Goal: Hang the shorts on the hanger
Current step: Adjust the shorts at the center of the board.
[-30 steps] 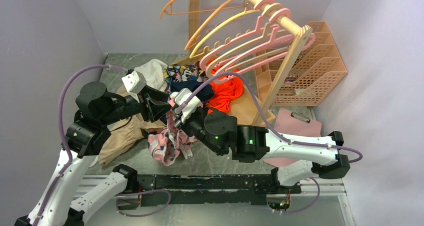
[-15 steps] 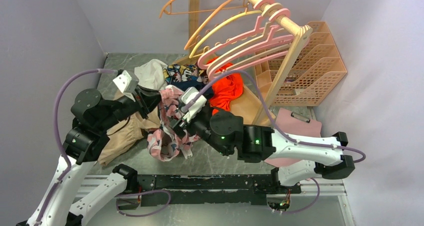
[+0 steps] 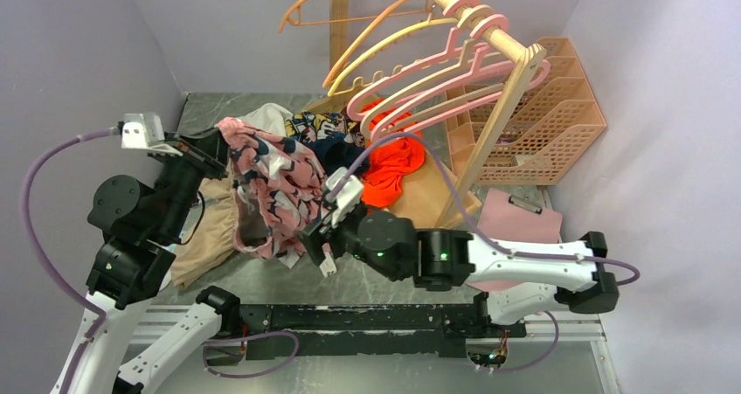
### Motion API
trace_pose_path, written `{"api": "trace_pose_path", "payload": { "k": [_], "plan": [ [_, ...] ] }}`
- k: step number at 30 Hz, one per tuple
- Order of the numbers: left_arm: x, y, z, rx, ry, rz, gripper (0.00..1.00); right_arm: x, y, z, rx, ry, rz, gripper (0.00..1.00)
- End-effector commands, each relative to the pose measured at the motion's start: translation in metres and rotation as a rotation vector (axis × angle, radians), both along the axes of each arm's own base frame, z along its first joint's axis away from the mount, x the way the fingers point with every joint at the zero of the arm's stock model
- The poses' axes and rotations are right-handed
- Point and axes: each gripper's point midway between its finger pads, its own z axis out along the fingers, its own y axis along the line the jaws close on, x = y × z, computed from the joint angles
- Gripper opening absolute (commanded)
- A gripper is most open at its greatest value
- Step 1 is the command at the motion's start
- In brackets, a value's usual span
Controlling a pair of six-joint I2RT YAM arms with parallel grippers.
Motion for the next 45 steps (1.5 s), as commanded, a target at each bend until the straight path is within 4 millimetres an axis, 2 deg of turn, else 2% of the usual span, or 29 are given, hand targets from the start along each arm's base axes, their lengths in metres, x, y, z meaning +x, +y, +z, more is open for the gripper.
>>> {"api": "trace_pose_path", "payload": {
  "k": [1,5,9,12,16,19,22,24,26,29,33,35,38,39,41,43,45],
  "plan": [
    [-0.006,0.03,0.042,-0.181,-0.091,0.133,0.07,-0.006,0.027,-0.008,0.094,0.107,0.005,0.77],
    [-0.005,0.028,0.044,-0.186,-0.096,0.122,0.07,-0.006,0.054,-0.011,0.134,0.171,-0.013,0.78],
    [-0.005,0.029,0.043,-0.173,-0.094,0.129,0.07,-0.007,0.078,-0.023,0.118,0.215,-0.022,0.79],
    [-0.006,0.032,0.043,-0.164,-0.097,0.142,0.07,-0.007,0.091,-0.033,0.096,0.227,-0.022,0.79],
    [-0.01,0.033,0.042,-0.151,-0.097,0.137,0.07,0.003,0.102,-0.051,0.036,0.244,-0.071,0.78],
    [-0.012,0.033,0.04,-0.137,-0.092,0.134,0.07,0.011,0.108,-0.061,-0.015,0.264,-0.091,0.68],
    [-0.017,0.035,0.044,-0.125,-0.106,0.132,0.07,0.018,0.107,-0.066,-0.056,0.25,-0.111,0.41],
    [-0.025,0.037,0.054,-0.11,-0.134,0.126,0.07,0.023,0.099,-0.053,-0.066,0.2,-0.123,0.21],
    [-0.036,0.041,0.07,-0.078,-0.178,0.121,0.07,0.03,0.084,-0.023,-0.046,0.122,-0.141,0.0],
    [-0.061,0.05,0.099,-0.078,-0.275,0.118,0.07,0.034,0.054,0.042,0.016,-0.013,-0.126,0.0],
    [-0.104,0.062,0.145,-0.114,-0.452,0.089,0.07,0.024,0.018,0.133,0.089,-0.166,-0.069,0.0],
    [-0.13,0.066,0.17,-0.137,-0.556,0.06,0.07,0.02,0.003,0.173,0.115,-0.216,-0.073,0.0],
    [-0.159,0.063,0.197,-0.157,-0.684,-0.009,0.07,0.016,-0.012,0.221,0.162,-0.283,-0.112,0.0],
    [-0.166,0.061,0.204,-0.162,-0.718,-0.035,0.07,0.016,-0.018,0.231,0.177,-0.31,-0.134,0.0],
    [-0.17,0.054,0.208,-0.154,-0.738,-0.076,0.07,0.015,-0.023,0.23,0.173,-0.36,-0.18,0.0],
    [-0.16,0.048,0.201,-0.147,-0.702,-0.084,0.07,0.017,-0.023,0.222,0.171,-0.378,-0.202,0.0],
    [-0.141,0.046,0.185,-0.145,-0.627,-0.064,0.07,0.019,-0.018,0.203,0.138,-0.387,-0.216,0.0]
  ]
}}
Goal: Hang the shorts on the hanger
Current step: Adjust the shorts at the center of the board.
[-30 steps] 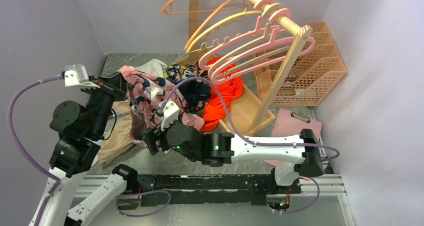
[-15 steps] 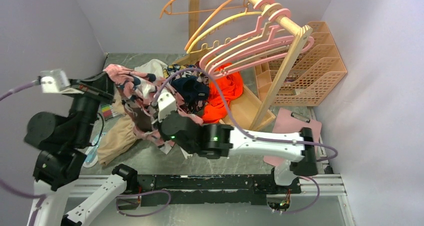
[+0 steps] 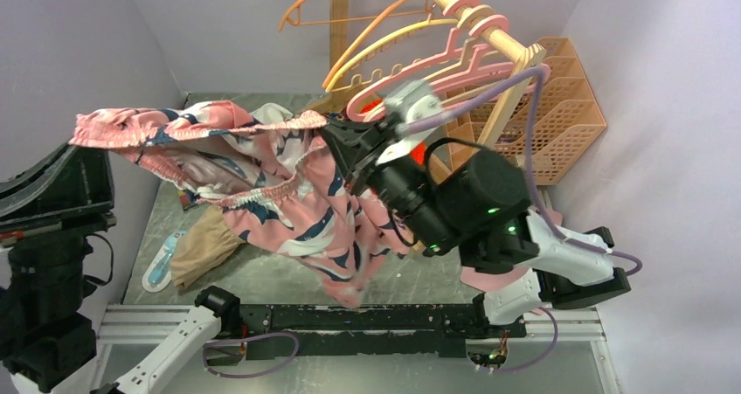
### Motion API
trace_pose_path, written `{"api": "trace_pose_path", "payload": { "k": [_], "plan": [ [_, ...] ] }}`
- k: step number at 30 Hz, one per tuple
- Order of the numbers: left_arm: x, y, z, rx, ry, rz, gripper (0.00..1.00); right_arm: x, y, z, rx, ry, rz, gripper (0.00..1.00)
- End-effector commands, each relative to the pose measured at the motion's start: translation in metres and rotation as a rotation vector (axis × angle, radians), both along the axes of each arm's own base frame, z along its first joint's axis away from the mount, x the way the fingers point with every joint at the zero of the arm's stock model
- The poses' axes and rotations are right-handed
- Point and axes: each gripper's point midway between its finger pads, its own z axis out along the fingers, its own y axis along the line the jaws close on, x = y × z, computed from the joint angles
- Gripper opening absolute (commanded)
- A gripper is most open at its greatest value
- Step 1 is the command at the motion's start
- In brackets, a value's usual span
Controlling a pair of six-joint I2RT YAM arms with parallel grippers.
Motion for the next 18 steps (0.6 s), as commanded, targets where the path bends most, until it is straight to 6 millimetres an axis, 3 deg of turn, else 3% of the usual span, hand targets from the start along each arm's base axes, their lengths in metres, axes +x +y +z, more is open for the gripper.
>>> {"api": "trace_pose_path", "payload": {
  "k": [1,4,8,11,13,18],
  "plan": [
    [0.033,-0.015,-0.021,0.025,0.09,-0.008,0.07,0.018,0.019,-0.059,-0.19,-0.057,-0.154,0.0],
    [0.061,-0.023,-0.062,0.047,0.234,-0.004,0.07,0.025,0.023,-0.103,-0.284,-0.039,-0.212,0.0],
    [0.094,-0.031,-0.137,0.072,0.46,0.011,0.07,0.04,0.019,-0.165,-0.388,0.034,-0.258,0.0],
    [0.114,-0.032,-0.196,0.041,0.641,0.029,0.07,0.081,0.005,-0.203,-0.407,0.212,-0.293,0.0],
    [0.125,-0.026,-0.231,0.01,0.757,0.076,0.07,0.093,0.0,-0.211,-0.403,0.277,-0.296,0.0],
    [0.139,-0.019,-0.291,-0.028,0.984,0.151,0.07,0.095,0.004,-0.192,-0.361,0.255,-0.284,0.0]
  ]
}}
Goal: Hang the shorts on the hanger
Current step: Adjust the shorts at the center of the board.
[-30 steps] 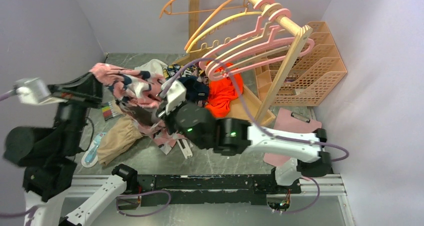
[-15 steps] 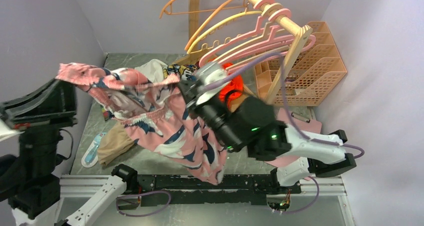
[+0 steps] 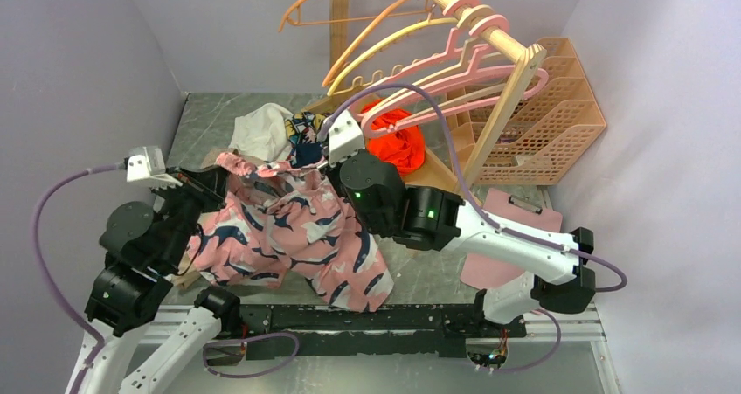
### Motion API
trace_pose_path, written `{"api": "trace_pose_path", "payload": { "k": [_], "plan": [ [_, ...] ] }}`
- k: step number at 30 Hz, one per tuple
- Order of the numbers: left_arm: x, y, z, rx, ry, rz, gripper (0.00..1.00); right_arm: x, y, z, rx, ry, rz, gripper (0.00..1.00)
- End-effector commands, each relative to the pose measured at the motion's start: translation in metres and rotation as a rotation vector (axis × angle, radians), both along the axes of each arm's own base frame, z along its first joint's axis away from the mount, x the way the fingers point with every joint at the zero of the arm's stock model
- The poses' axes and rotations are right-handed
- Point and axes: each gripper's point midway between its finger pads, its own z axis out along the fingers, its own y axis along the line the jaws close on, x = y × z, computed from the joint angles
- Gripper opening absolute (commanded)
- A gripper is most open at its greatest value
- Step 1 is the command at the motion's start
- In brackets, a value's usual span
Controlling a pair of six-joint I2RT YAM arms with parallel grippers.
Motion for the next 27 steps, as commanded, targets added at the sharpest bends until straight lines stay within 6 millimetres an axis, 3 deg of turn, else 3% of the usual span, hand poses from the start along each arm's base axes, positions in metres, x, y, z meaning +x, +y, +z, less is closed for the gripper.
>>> {"api": "trace_pose_path", "payload": {
  "k": [1,9,12,19,24,27],
  "plan": [
    [0.006,0.012,-0.048,-0.053,0.191,0.101,0.07,-0.01,0.006,0.029,0.125,0.015,0.036,0.0],
    [0.013,-0.016,-0.107,-0.075,0.333,0.006,0.07,-0.003,0.033,-0.054,-0.001,0.146,0.044,0.0],
    [0.012,-0.014,-0.12,-0.046,0.375,0.013,0.07,-0.004,0.031,-0.068,-0.021,0.176,0.027,0.0],
    [0.012,-0.013,-0.13,-0.015,0.386,0.013,0.07,-0.012,0.02,-0.088,-0.059,0.23,0.029,0.01],
    [0.01,-0.003,-0.139,-0.103,0.418,0.095,0.07,-0.021,0.022,-0.084,-0.006,0.28,0.056,0.4],
    [0.007,0.003,-0.141,-0.18,0.403,0.135,0.07,-0.03,0.02,-0.081,0.045,0.323,0.08,0.53]
  ]
}}
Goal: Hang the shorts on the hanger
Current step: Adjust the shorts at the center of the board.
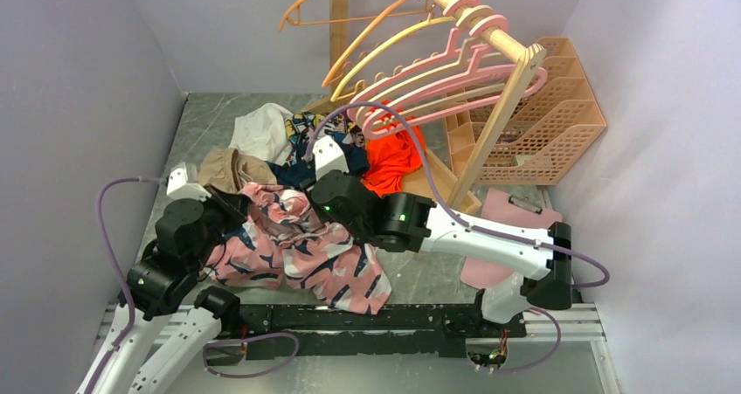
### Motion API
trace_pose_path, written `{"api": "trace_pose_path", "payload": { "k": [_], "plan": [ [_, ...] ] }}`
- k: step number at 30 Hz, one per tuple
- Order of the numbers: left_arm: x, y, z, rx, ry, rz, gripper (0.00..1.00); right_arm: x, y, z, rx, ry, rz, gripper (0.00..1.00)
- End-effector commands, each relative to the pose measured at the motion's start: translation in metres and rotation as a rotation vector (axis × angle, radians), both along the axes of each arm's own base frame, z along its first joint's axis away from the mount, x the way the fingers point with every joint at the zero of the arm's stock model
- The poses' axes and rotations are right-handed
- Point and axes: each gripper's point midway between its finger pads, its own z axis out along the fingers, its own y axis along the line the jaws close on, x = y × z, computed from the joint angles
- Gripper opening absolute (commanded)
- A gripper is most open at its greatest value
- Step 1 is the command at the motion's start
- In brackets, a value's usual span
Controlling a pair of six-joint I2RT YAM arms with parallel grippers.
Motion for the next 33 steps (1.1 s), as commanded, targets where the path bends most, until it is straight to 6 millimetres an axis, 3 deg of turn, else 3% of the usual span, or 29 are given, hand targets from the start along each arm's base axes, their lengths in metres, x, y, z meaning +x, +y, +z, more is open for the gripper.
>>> {"api": "trace_pose_path", "payload": {
  "k": [1,8,12,16,22,26,30,33],
  "plan": [
    [-0.006,0.014,-0.002,-0.108,-0.017,0.109,0.07,-0.017,-0.007,0.013,0.116,0.08,0.021,0.55],
    [-0.01,0.025,-0.002,-0.132,-0.022,0.17,0.07,-0.065,-0.003,-0.001,0.217,0.209,0.2,0.56],
    [-0.008,0.024,-0.007,-0.125,0.006,0.177,0.07,-0.067,-0.011,-0.024,0.204,0.245,0.132,0.6],
    [-0.005,0.022,-0.007,-0.124,0.014,0.174,0.07,-0.075,-0.014,-0.04,0.199,0.266,0.103,0.7],
    [-0.003,0.026,-0.007,-0.108,0.021,0.197,0.07,-0.112,-0.009,-0.059,0.066,0.227,0.167,0.77],
    [-0.001,0.025,-0.008,-0.103,0.024,0.202,0.07,-0.133,-0.002,-0.076,0.016,0.236,0.225,0.91],
    [0.001,0.023,-0.012,-0.106,0.035,0.194,0.07,-0.129,-0.004,-0.107,-0.028,0.243,0.156,0.92],
    [0.0,0.022,-0.014,-0.106,0.039,0.188,0.07,-0.115,0.001,-0.117,-0.034,0.219,0.077,0.9]
  ]
}}
